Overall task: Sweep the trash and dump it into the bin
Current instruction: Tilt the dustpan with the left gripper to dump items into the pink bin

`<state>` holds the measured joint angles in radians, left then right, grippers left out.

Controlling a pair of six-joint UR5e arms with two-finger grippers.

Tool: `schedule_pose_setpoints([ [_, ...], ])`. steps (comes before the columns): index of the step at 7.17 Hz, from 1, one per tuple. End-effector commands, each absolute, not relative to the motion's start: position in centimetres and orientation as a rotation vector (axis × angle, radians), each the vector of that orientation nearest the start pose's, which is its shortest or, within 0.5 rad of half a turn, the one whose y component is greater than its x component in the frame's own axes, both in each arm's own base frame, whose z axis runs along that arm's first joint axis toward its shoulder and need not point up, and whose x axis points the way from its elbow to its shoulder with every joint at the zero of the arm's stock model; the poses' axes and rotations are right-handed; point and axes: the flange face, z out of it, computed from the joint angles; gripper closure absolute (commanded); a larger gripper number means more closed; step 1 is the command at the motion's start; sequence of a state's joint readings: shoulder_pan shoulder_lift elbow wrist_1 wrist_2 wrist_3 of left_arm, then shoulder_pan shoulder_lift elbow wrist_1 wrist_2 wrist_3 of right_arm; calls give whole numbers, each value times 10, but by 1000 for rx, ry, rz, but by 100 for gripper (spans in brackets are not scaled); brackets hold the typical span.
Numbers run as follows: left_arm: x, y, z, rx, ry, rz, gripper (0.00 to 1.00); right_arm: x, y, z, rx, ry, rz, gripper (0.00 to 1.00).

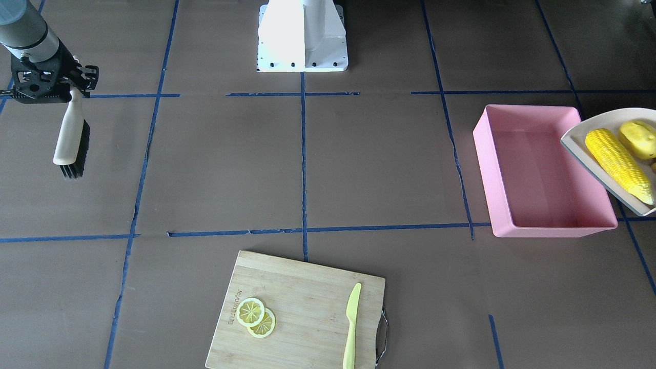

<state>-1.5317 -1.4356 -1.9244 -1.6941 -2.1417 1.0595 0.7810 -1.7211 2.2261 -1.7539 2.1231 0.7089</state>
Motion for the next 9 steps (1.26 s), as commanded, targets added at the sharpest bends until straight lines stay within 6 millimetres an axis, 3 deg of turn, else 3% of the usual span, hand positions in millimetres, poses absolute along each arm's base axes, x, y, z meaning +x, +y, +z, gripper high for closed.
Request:
schedule_pose_setpoints([
  [1, -66, -429, 489, 491, 256, 1156, 100, -227, -340, 443, -151, -618, -164, 99],
  [2, -72, -425, 480, 450, 194, 1155, 100, -227, -340, 444, -152, -617, -164, 99],
  [5, -82, -427, 484, 388, 68, 1189, 100, -229, -341, 442, -154, -626, -164, 99],
  [9, -81, -427, 482, 368, 73, 1198, 100, -230, -342, 437, -147, -634, -167, 99],
])
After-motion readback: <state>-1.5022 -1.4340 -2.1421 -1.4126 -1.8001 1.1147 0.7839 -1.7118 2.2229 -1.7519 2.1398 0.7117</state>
